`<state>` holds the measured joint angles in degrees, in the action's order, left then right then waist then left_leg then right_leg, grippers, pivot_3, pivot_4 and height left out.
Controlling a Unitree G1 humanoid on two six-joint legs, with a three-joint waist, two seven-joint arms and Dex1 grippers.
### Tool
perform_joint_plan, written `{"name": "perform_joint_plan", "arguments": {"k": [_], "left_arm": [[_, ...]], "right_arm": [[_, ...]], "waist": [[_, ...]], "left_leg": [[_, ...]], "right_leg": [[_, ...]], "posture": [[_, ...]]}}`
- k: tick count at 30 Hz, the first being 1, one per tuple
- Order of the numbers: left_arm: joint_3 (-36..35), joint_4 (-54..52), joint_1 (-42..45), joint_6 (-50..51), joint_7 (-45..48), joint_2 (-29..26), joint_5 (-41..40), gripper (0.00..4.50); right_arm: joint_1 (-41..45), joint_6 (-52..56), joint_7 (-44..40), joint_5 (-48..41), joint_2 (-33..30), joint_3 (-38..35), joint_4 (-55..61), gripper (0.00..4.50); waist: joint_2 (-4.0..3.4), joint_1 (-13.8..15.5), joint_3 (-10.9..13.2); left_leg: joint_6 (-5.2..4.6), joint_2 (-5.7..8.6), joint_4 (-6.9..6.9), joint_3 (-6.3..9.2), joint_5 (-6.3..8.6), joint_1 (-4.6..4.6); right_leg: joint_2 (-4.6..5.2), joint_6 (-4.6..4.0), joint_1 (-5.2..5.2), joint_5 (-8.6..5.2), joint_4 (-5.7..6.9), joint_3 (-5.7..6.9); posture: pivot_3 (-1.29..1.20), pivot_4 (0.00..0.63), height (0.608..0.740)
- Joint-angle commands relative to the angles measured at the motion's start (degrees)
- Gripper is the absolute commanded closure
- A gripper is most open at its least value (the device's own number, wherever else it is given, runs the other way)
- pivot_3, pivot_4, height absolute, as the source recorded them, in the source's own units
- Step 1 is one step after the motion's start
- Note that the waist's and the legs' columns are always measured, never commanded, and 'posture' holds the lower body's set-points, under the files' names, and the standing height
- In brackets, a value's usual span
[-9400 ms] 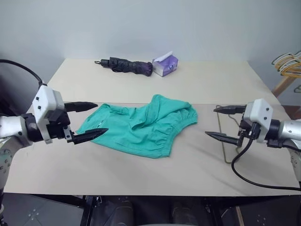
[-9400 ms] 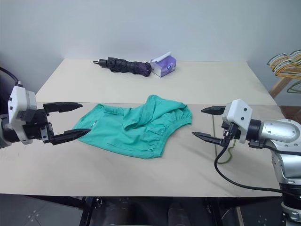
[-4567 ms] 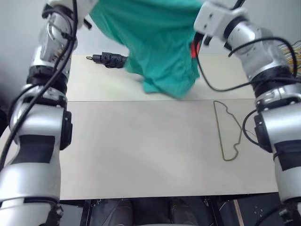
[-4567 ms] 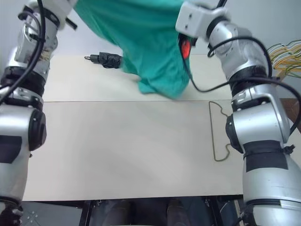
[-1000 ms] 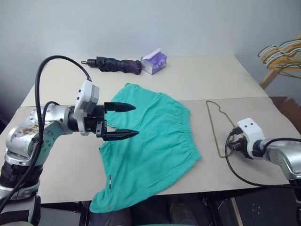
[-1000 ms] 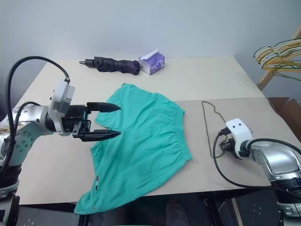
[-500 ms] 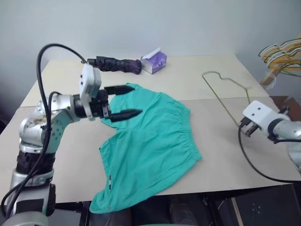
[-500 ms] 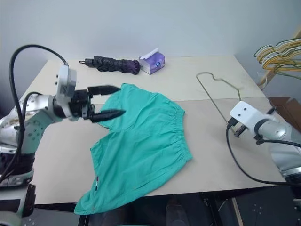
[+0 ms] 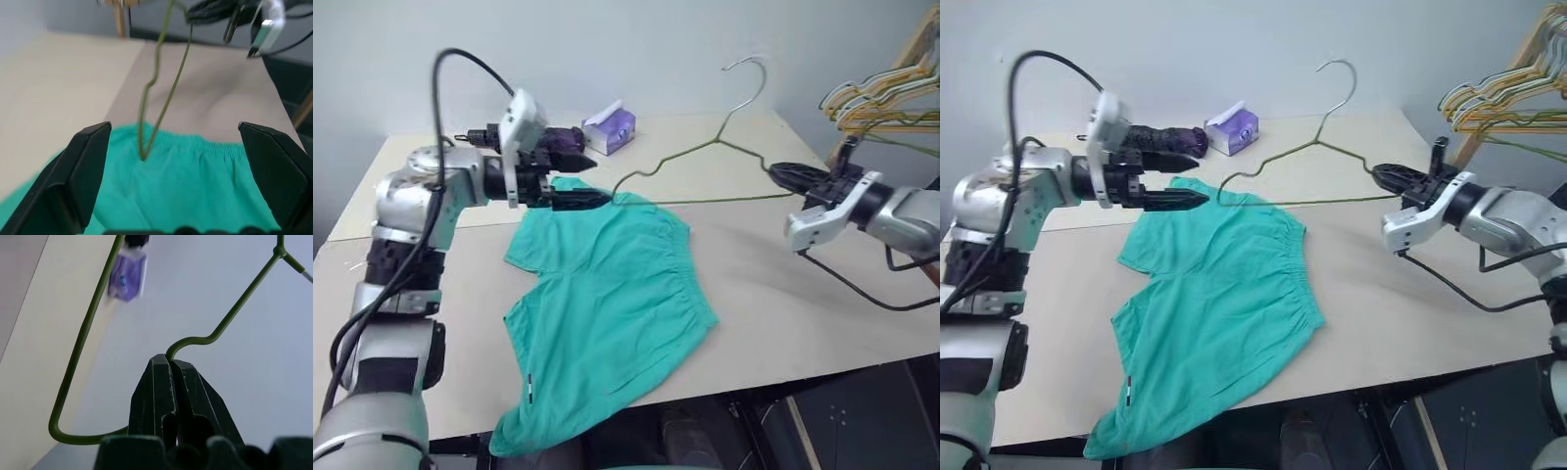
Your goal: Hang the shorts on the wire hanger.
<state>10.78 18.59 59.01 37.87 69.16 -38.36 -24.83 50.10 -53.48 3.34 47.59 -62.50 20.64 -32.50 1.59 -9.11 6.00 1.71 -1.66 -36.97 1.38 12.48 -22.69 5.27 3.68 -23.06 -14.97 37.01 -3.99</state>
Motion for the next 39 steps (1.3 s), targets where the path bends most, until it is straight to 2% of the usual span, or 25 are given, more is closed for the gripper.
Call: {"name": "perform_joint_plan", "arguments": {"k": [1,8,9,11,16,17,18,24,29,32,36,39], "left_arm": [[1.84,4.02,3.15,-0.54,1.98,2.11,2.78,0.0],[7.59,6.09,3.29,-4.05,7.65,4.45,9.09,0.0],[7.98,6.03,2.98,-4.74,7.41,4.78,10.0,0.29],[8.27,6.78,3.09,-5.29,6.41,5.66,11.46,0.55],[7.55,8.27,3.41,-5.93,6.17,6.84,13.2,2.06],[7.39,8.4,3.43,-5.9,6.31,6.98,13.37,2.23],[7.29,8.46,3.4,-6.0,6.43,7.07,13.62,2.7],[6.97,8.12,2.42,-5.98,6.79,7.1,14.24,4.48],[6.48,7.38,2.07,-5.5,7.42,6.87,13.87,4.48],[5.82,7.49,2.39,-6.0,7.92,6.45,13.69,4.5],[5.79,7.37,2.13,-7.55,7.56,5.03,15.11,4.5],[6.66,6.01,-0.34,-13.77,5.1,2.7,18.99,4.5]], "right_arm": [[2.78,-2.51,1.98,1.72,0.2,-0.96,-0.06,4.44],[3.54,-3.25,0.32,1.84,1.2,-1.56,0.48,4.44],[3.53,-3.22,0.12,1.63,1.27,-1.73,0.63,4.5],[3.52,-3.27,-0.24,1.44,1.24,-1.89,1.02,4.5],[3.31,-3.32,-1.22,0.66,1.23,-2.35,1.9,4.5],[3.24,-3.25,-1.42,0.35,1.26,-2.52,2.13,4.5],[3.26,-3.18,-1.75,0.01,1.3,-2.66,2.32,4.5],[3.39,-2.56,-2.65,-0.85,1.12,-3.32,3.27,4.5],[2.88,-3.12,-4.06,-2.18,0.92,-4.06,4.22,4.5],[2.68,-5.48,-6.57,-5.27,0.63,-3.85,3.88,3.76],[1.67,-8.78,-12.21,-11.74,-0.36,-3.1,4.1,2.44],[-2.02,-6.85,-23.64,-28.26,-1.96,-1.36,7.29,1.38]], "waist": [[-0.01,-0.33,-0.05],[-0.02,-2.0,-0.07],[-0.01,-2.16,-0.07],[-0.02,-2.63,-0.08],[-0.08,-3.31,-0.13],[-0.08,-3.45,-0.14],[-0.08,-3.53,-0.14],[-0.09,-4.23,-0.2],[-0.13,-4.39,-0.33],[-0.2,-4.5,-0.52],[-0.23,-4.55,-0.61],[-0.22,-4.56,-0.65]], "left_leg": [[0.0,0.0,0.0,0.01,0.0,0.0],[0.0,0.0,0.0,0.04,0.0,0.0],[0.0,0.0,0.0,0.05,-0.01,0.01],[0.01,0.0,-0.01,0.05,-0.02,0.03],[0.0,0.01,-0.01,0.05,-0.02,0.06],[0.0,0.01,-0.01,0.06,-0.02,0.06],[0.0,0.01,-0.01,0.06,-0.02,0.06],[0.0,0.03,-0.02,0.07,-0.02,0.06],[0.0,0.03,-0.03,0.08,-0.02,0.07],[0.0,0.03,-0.03,0.08,-0.02,0.07],[0.0,0.03,-0.03,0.08,-0.02,0.23],[-0.07,0.03,0.02,0.11,0.03,0.7]], "right_leg": [[0.0,0.0,0.0,0.0,0.0,0.0],[0.0,0.0,-0.01,0.0,0.04,0.0],[0.0,0.0,0.0,0.0,0.07,0.0],[0.0,-0.01,0.01,0.0,0.09,0.0],[0.01,-0.01,0.02,0.01,0.11,-0.02],[0.01,-0.01,0.02,0.01,0.11,-0.02],[0.01,-0.01,0.02,0.01,0.12,-0.02],[0.03,0.0,0.04,0.01,0.13,-0.02],[0.04,0.01,0.04,0.01,0.15,-0.02],[0.04,0.01,0.04,0.01,0.15,-0.02],[0.04,0.01,0.22,0.02,0.13,-0.01],[0.04,0.03,0.75,0.0,0.01,0.0]], "posture": [[-0.1,0.011,0.74],[-0.11,0.013,0.74],[-0.12,0.014,0.74],[-0.12,0.015,0.74],[-0.12,0.013,0.74],[-0.12,0.013,0.74],[-0.12,0.013,0.74],[-0.13,0.006,0.74],[-0.13,0.0,0.74],[-0.13,0.0,0.74],[-0.12,0.0,0.74],[-0.12,0.0,0.74]]}}
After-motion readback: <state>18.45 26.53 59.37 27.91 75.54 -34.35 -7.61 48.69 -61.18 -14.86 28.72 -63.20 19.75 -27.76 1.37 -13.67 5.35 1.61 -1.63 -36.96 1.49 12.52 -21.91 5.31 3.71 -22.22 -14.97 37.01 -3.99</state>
